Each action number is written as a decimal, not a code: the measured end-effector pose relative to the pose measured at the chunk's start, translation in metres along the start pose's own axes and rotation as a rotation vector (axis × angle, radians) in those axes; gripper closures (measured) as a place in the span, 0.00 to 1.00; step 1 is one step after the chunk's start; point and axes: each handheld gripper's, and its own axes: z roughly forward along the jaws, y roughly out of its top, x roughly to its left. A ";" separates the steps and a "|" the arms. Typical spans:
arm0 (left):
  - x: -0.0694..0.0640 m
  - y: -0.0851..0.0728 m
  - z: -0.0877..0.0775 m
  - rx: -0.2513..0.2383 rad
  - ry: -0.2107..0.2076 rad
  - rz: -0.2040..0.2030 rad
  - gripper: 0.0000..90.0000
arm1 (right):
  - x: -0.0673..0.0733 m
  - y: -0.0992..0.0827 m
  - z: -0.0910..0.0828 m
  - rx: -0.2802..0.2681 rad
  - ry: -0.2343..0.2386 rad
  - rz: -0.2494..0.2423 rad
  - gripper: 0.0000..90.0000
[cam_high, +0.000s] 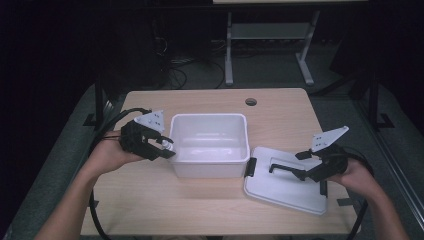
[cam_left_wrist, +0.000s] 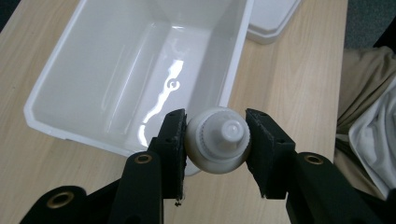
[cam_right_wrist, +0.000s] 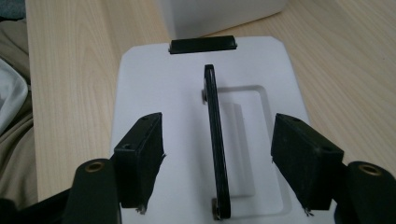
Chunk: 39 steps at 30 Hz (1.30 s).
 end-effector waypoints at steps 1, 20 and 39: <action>0.000 0.000 0.000 0.002 0.001 -0.003 0.67 | -0.001 -0.001 -0.001 0.000 -0.002 -0.003 0.37; 0.019 0.001 0.016 0.020 0.016 -0.029 0.67 | -0.002 0.001 0.002 0.005 0.002 -0.008 0.37; 0.029 0.003 0.036 0.043 0.019 -0.041 0.67 | -0.003 0.002 0.004 0.000 0.006 -0.008 0.37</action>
